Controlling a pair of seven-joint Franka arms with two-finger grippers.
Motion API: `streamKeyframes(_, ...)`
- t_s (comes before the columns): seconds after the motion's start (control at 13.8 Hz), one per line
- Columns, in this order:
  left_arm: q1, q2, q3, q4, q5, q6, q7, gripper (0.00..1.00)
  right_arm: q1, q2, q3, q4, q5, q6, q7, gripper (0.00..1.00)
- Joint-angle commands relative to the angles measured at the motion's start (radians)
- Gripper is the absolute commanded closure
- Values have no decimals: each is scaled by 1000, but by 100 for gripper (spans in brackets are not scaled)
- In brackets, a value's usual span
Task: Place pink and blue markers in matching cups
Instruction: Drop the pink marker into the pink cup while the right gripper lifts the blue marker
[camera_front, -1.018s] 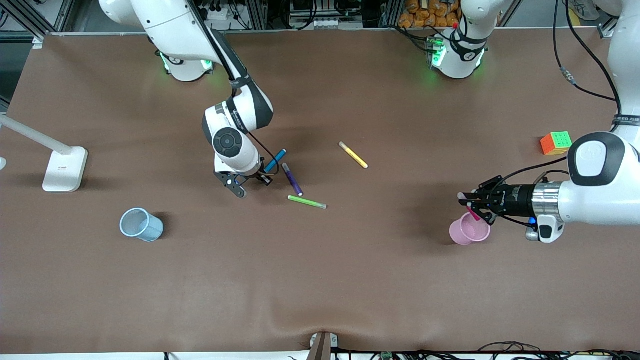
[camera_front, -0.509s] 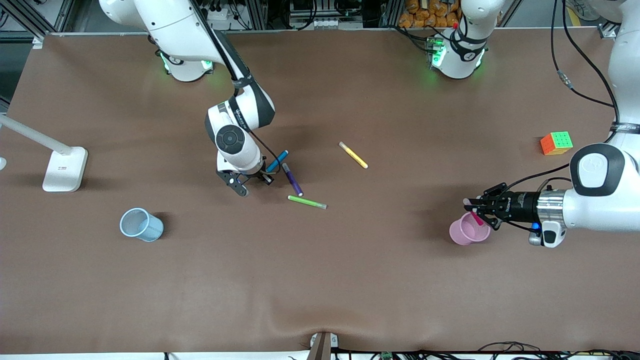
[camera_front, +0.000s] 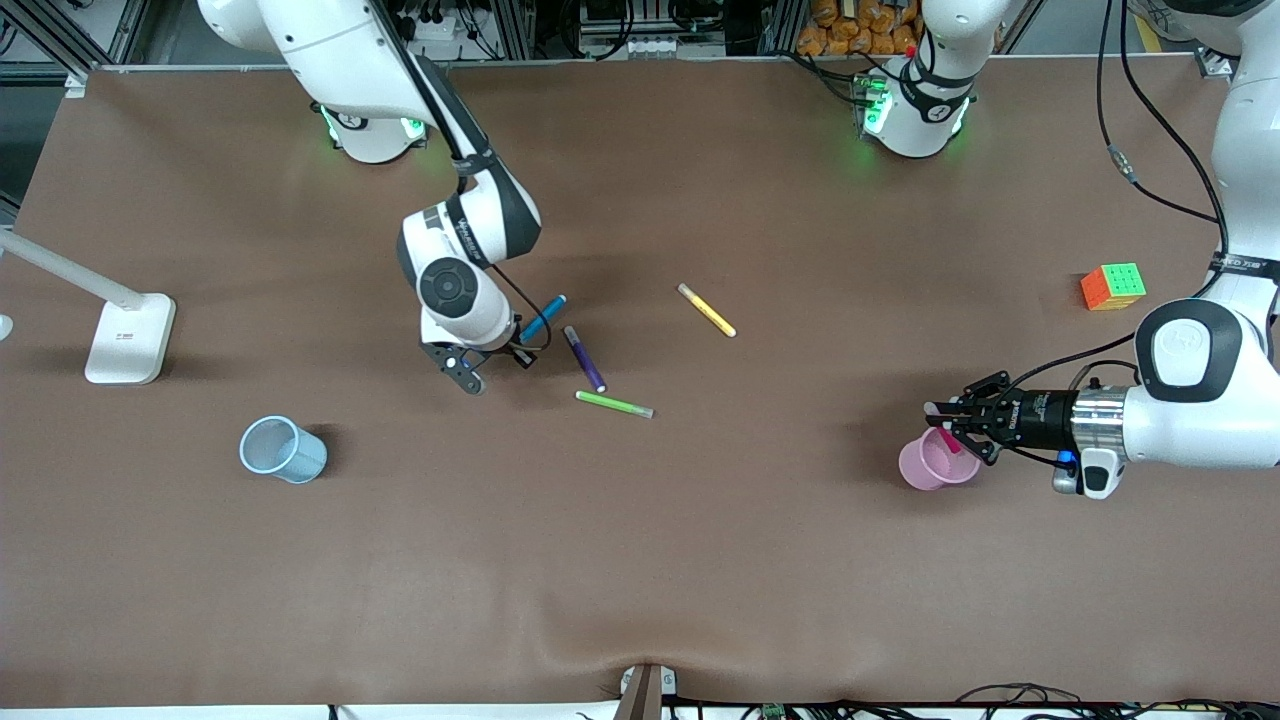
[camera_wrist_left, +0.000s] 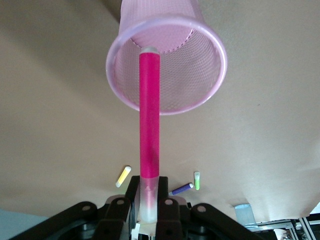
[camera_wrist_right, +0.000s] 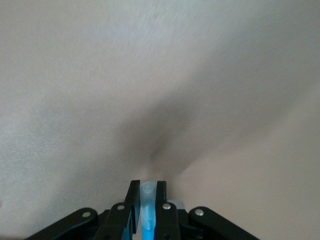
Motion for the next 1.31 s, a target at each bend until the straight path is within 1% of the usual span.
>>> streamKeyframes(0.0,-2,8,12,6,-22,18,45,100,-62,-51,0,69,-11,-145,-44,100)
streamKeyframes(0.15,-4,16,13,15,-22,26,46,100,-65,-58,-26,120,-74,-159,-45,100)
streamKeyframes(0.22,-4,24,13,20,-22,26,46,87,-65,-62,-40,150,-114,-175,-50,100)
streamKeyframes(0.29,-4,27,13,20,-22,27,46,60,-65,-64,-57,188,-146,-204,-73,100)
streamKeyframes(0.36,-4,27,13,20,-22,26,46,21,-66,-64,-86,234,-163,-248,-108,100)
streamKeyframes(0.44,-2,22,13,20,-22,26,43,0,-68,-61,-123,276,-163,-279,-154,100)
streamKeyframes(0.51,1,16,12,20,-22,26,42,0,-79,-58,-146,305,-163,-284,-198,100)
streamKeyframes(0.58,2,13,10,25,-21,24,37,0,-98,-56,-148,316,-166,-275,-225,100)
streamKeyframes(0.65,2,2,9,50,-21,13,31,0,-118,-55,-149,334,-181,-275,-252,100)
streamKeyframes(0.95,10,-59,-30,139,-5,-123,31,0,-194,-51,-146,387,-370,-272,-392,100)
streamKeyframes(1.02,11,-97,-36,153,4,-148,31,0,-220,-50,-146,396,-379,-264,-427,100)
streamKeyframes(1.16,8,-207,-37,153,13,-168,40,0,-235,-48,-148,394,-395,-235,-496,100)
streamKeyframes(1.24,7,-252,-39,152,28,-181,55,0,-250,-50,-148,394,-422,-219,-530,100)
